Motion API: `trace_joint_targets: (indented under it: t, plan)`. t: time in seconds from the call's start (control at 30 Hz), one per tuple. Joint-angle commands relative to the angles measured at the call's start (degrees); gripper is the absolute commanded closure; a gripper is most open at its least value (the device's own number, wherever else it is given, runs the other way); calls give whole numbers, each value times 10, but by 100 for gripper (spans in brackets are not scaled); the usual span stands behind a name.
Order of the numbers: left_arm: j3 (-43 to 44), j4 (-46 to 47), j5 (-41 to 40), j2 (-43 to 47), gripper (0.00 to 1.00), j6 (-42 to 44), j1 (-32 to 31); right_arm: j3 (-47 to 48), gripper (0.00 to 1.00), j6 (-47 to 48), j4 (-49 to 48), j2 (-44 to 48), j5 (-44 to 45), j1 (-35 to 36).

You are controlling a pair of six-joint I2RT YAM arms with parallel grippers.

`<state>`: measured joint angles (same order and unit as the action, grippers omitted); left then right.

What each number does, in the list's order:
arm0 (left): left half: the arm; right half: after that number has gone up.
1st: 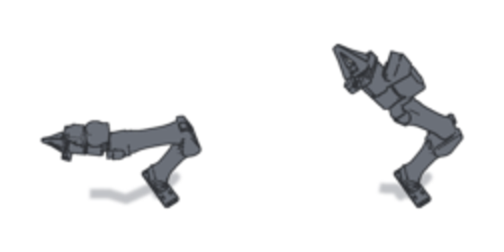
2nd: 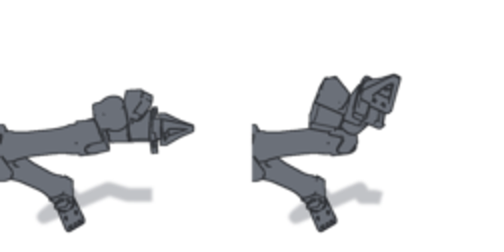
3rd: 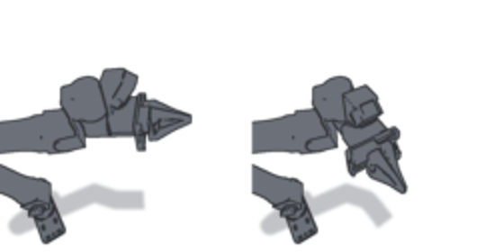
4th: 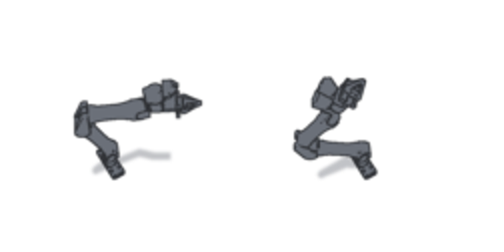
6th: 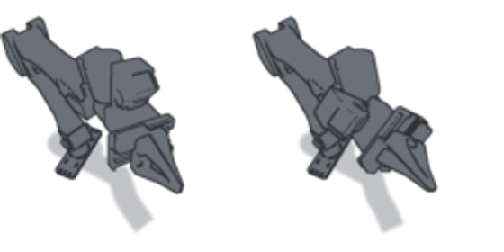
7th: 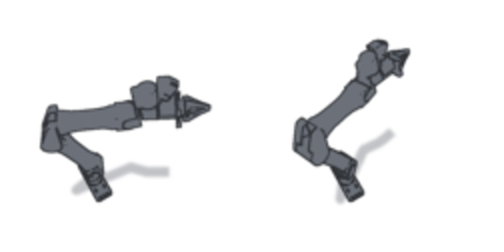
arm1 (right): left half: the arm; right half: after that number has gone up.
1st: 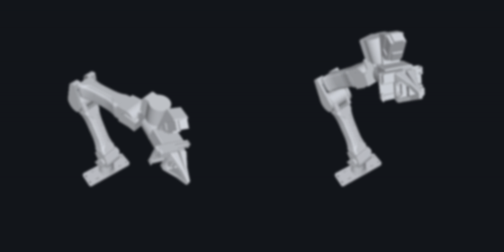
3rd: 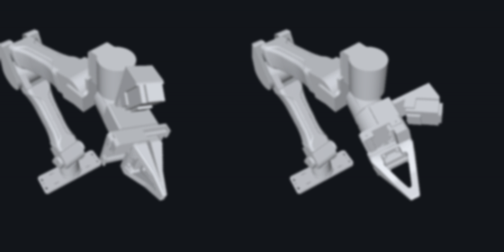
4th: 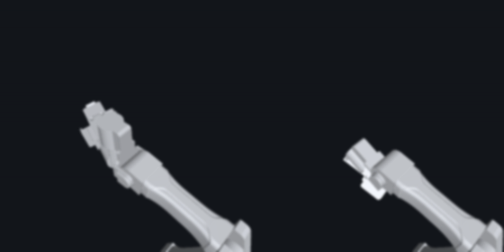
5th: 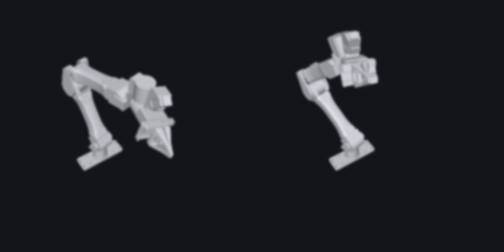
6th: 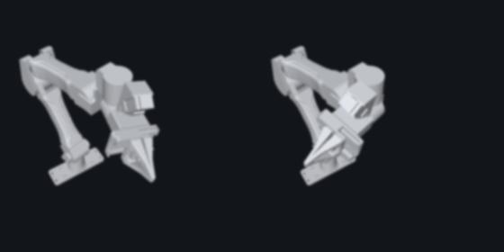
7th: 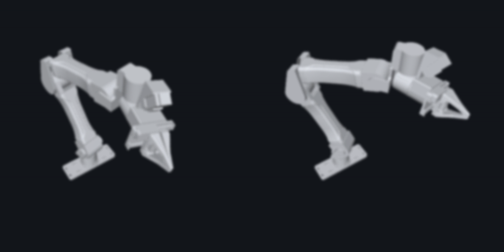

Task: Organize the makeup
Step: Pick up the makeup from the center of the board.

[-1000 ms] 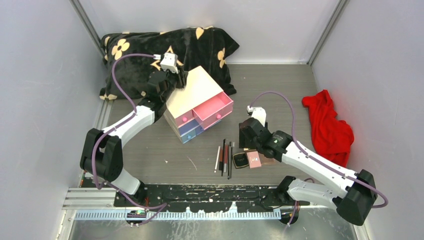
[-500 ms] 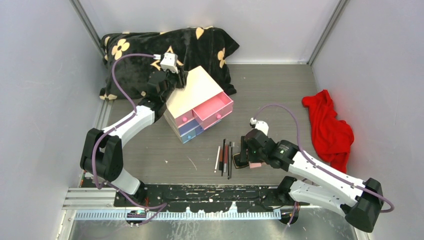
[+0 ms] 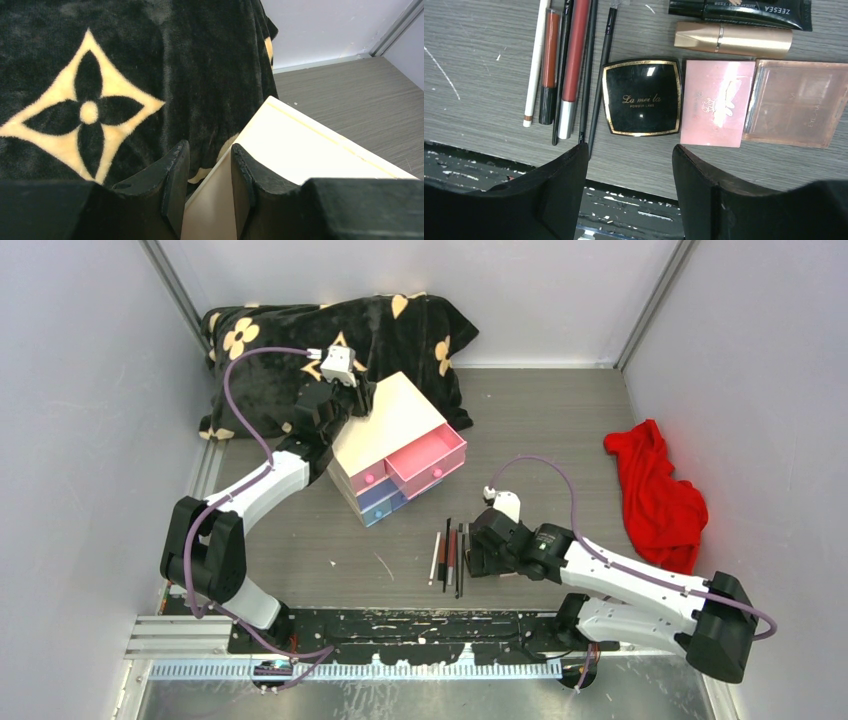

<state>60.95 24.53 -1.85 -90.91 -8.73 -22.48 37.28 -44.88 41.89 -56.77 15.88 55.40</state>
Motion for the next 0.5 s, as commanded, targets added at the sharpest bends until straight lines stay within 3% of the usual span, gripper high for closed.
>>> trace_joint_targets:
  t: [0.0,0.47]
  plan:
    - [-63,-226,11,-67,63,-42,0,-10,33,-19,-22,-10,26,2]
    - [-64,-227,11,-67,63,-40,1,-27,30,12,-77,-51,25,2]
